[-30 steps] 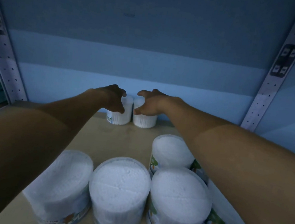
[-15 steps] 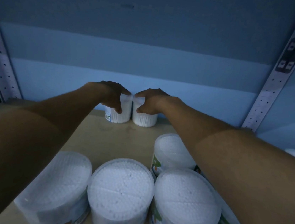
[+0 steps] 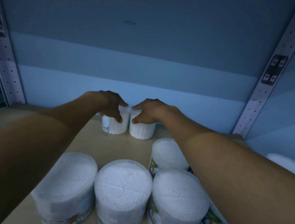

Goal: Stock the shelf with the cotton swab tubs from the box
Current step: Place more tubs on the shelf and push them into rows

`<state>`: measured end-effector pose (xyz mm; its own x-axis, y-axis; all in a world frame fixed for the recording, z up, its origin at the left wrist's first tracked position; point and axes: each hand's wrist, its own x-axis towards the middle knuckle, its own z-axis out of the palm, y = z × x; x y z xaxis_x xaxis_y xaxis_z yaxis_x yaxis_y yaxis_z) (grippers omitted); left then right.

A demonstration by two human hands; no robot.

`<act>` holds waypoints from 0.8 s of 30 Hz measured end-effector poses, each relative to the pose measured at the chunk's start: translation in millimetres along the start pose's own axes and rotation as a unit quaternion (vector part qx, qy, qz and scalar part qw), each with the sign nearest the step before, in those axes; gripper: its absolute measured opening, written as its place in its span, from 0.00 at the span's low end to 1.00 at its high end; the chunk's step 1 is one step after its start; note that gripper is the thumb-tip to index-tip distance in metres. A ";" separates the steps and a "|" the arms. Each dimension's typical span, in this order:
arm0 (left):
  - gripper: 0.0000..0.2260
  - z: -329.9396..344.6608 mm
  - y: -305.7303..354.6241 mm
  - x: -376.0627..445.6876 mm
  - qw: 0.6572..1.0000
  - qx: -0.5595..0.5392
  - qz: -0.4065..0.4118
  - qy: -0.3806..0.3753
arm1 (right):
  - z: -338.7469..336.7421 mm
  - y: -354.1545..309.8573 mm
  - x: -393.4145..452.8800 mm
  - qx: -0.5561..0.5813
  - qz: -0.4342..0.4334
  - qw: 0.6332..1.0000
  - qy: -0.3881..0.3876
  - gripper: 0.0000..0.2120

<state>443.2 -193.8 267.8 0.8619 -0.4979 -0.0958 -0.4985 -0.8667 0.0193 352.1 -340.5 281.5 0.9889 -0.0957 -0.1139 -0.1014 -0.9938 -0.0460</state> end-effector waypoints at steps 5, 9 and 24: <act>0.35 -2.2 1.3 -17.8 0.999 -0.046 0.004 -0.021 | 4.4 -4.7 -10.4 0.014 0.000 1.000 0.004 0.32; 0.34 -2.3 0.7 -36.3 0.998 -0.055 0.013 -0.027 | 4.8 -8.0 -24.2 0.023 -0.005 1.000 0.005 0.31; 0.33 -6.2 2.9 -89.7 0.995 -0.084 0.001 -0.050 | 6.6 -19.0 -70.1 0.047 -0.029 0.998 0.002 0.30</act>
<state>365.0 -151.8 282.6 0.8432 -0.5017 -0.1934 -0.4709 -0.8626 0.1846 284.0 -314.5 283.8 0.9939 -0.0378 -0.1041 -0.0527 -0.9880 -0.1452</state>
